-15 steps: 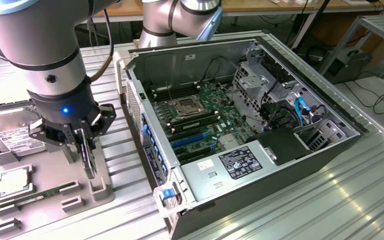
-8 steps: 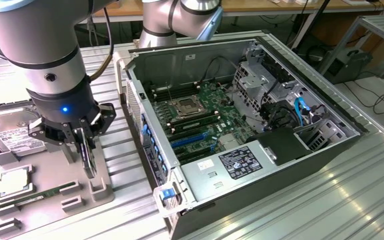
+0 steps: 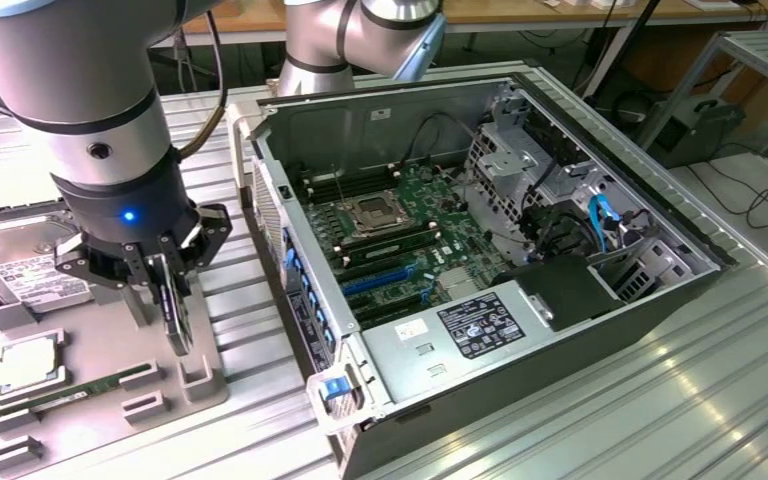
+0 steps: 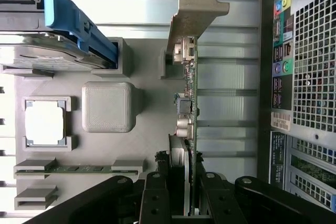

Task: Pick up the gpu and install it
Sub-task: 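Pick up the gpu and move the gpu toward the slot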

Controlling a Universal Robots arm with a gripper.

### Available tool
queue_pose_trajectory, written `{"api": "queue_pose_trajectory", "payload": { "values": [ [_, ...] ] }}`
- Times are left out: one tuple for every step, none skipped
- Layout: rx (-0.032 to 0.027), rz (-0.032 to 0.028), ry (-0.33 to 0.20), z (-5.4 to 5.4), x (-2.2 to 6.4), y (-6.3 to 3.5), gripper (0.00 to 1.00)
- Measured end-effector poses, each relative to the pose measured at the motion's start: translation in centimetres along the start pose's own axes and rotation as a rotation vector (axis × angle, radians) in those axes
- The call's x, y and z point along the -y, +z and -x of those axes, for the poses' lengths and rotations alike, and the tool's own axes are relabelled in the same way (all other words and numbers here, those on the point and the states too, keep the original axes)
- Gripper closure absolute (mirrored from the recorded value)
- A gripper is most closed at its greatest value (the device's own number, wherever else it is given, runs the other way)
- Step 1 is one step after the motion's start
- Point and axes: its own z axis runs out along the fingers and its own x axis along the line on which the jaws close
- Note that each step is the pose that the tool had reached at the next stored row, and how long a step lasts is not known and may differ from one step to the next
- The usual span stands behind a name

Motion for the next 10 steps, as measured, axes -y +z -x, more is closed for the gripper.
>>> {"api": "queue_pose_trajectory", "payload": {
  "values": [
    [0.0003, 0.0003, 0.000, 0.00, 0.00, -0.01, 0.73],
    [0.0004, 0.0004, 0.000, 0.00, 0.00, -0.03, 0.73],
    [0.0004, 0.0003, 0.000, 0.00, -0.01, -0.05, 0.73],
    [0.0003, 0.0003, 0.000, 0.01, -0.01, -0.07, 0.73],
    [0.0003, 0.0003, 0.000, 0.01, -0.01, -0.12, 0.73],
    [0.0003, 0.0002, 0.000, 0.01, -0.01, -0.17, 0.73],
    [0.0003, 0.0003, 0.000, 0.01, -0.01, -0.17, 0.73],
    [0.0003, 0.0002, 0.000, 0.01, -0.01, -0.19, 0.73],
    [0.0001, 0.0001, 0.000, 0.01, -0.01, -0.25, 0.73],
    [0.0002, 0.0001, 0.000, 0.01, -0.01, -0.33, 0.73]
  ]
}}
